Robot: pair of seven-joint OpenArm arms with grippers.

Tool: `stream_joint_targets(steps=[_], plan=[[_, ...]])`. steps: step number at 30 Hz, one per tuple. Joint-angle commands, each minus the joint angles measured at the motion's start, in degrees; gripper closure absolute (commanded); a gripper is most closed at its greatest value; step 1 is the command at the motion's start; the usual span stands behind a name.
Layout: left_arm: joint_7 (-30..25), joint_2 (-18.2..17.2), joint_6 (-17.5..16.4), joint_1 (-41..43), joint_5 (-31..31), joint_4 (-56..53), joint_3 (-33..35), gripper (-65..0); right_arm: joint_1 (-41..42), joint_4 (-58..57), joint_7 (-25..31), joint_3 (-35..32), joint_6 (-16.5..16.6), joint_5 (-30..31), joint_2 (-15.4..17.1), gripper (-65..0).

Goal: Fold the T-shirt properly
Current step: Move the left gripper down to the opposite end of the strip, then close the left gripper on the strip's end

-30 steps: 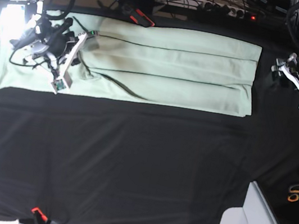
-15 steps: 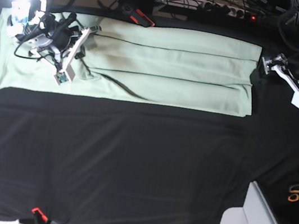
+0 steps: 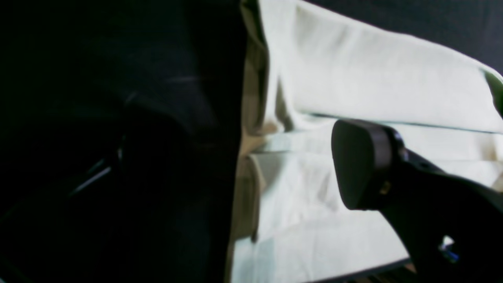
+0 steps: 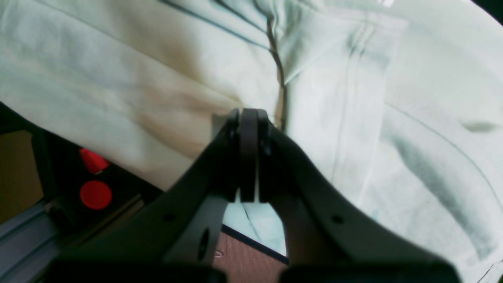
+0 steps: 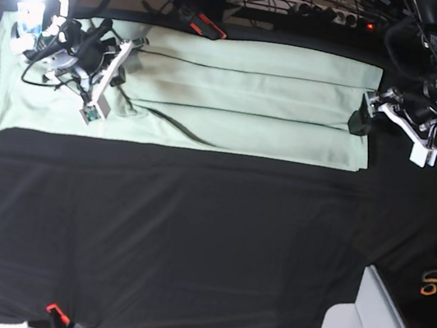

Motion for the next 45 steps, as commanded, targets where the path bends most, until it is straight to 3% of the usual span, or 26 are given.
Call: stream_joint_targets(steps=[1,5,11,23,25,29,31,38,45], plan=[[1.6,0.7,-0.4,-0.6,1.7,0.0,0.2,-64.0,0.2,0.8,0.9,0.1,0.1,0.4,0.2,0.0],[1.6,2.2,-0.4,-0.9,4.3,0.2,0.6,-64.0,0.2,0.8,0.9,0.1,0.1,0.4,0.2,0.0],[1.9,2.7,-0.4,-0.2,3.7,0.2,4.4,-64.0,0.2,0.8,0.9,0.1,0.1,0.4,0.1,0.0],[2.1,5.4,-0.4,-0.2,4.2,-0.1,4.8,-63.2,0.1,0.7,0.9,0.1,0.1,0.4,0.0,0.0],[2.1,5.5,-0.4,-0.2,4.2,-0.2,4.8,-57.8,0.1,0.7,0.9,0.1,0.1,0.4,0.0,0.0],[2.0,5.4,-0.4,-0.2,4.2,-0.2,4.8,-40.8,0.1,0.7,0.9,0.1,0.1,0.4,0.0,0.0],[1.9,5.3,-0.4,-0.2,4.2,-0.2,4.8,-36.3,0.1,0.7,0.9,0.1,0.1,0.4,0.0,0.0],[1.7,5.4,-0.4,-0.2,4.2,-0.3,4.2,-24.9,0.1,0.7,1.0,0.1,0.1,0.3,0.0,0.0],[1.6,5.4,-0.4,-0.7,4.2,-0.3,4.2,-24.2,0.1,0.6,1.0,0.1,0.1,0.3,0.1,0.0]])
